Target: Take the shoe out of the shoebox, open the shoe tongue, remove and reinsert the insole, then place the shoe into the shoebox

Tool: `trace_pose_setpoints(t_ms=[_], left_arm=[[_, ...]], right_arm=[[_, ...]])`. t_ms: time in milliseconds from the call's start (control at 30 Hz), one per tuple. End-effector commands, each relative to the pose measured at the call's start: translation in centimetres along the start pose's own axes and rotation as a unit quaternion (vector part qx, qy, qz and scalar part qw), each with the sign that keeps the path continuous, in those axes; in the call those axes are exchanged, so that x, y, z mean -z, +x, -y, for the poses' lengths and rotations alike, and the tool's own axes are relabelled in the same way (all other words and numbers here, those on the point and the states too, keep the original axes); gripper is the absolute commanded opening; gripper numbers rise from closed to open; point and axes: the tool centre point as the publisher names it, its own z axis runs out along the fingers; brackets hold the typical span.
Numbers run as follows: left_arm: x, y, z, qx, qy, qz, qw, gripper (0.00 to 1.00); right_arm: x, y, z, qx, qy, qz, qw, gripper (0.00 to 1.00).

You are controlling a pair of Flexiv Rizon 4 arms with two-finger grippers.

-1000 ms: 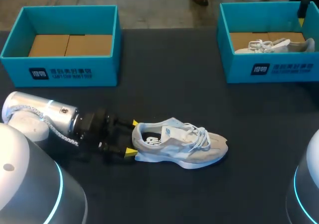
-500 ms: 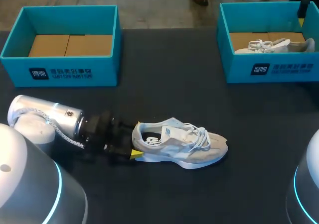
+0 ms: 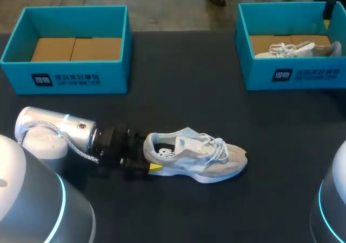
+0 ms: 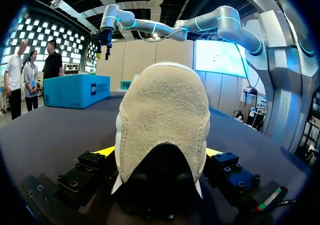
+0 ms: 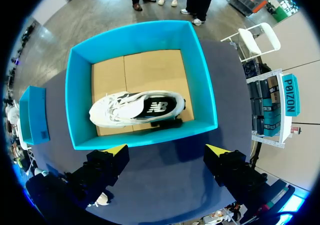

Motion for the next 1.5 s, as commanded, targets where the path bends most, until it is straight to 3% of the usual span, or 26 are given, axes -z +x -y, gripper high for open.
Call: trace_pose_setpoints(t_ms=[33, 367, 400, 433, 467, 500, 1167, 1300, 1500], left_arm=[[-0.9, -0.1, 0.0, 0.0, 0.002, 0.002, 1.0, 1.0], [-1.7, 0.1, 0.1, -0.001, 0.008, -0.003, 1.0, 1.0], [-1.7, 0.1, 0.1, -0.001, 0.008, -0.003, 1.0, 0.92], [-1.8, 0.1, 0.0, 0.0, 0.007, -0.003, 1.0, 0.47], [-1.8, 0.1, 0.0, 0.0, 0.007, -0.002, 1.0, 0.19], [-1.8, 0.1, -0.1, 0.001, 0.007, -0.001, 1.0, 0.0], [-1.3, 0.3, -0.4, -0.004, 0.001, -0.007, 1.0, 0.0], [-1.3, 0.3, -0.4, -0.004, 0.001, -0.007, 1.0, 0.0], [-1.3, 0.3, -0.4, -0.004, 0.001, -0.007, 1.0, 0.0]], right_arm=[[0.0, 0.0, 0.1, -0.001, -0.001, 0.001, 1.0, 1.0], [0.0, 0.0, 0.1, -0.001, -0.001, 0.001, 1.0, 1.0], [0.0, 0.0, 0.1, -0.001, -0.001, 0.001, 1.0, 1.0], [0.0, 0.0, 0.1, -0.001, -0.001, 0.001, 1.0, 1.0], [0.0, 0.0, 0.1, -0.001, -0.001, 0.001, 1.0, 1.0], [0.0, 0.0, 0.1, -0.001, -0.001, 0.001, 1.0, 1.0], [0.0, 0.0, 0.1, -0.001, -0.001, 0.001, 1.0, 1.0], [2.4, 0.4, 0.1, 0.001, -0.021, -0.002, 1.0, 1.0], [4.9, 2.7, 3.0, 0.004, -0.034, -0.002, 0.999, 1.0]])
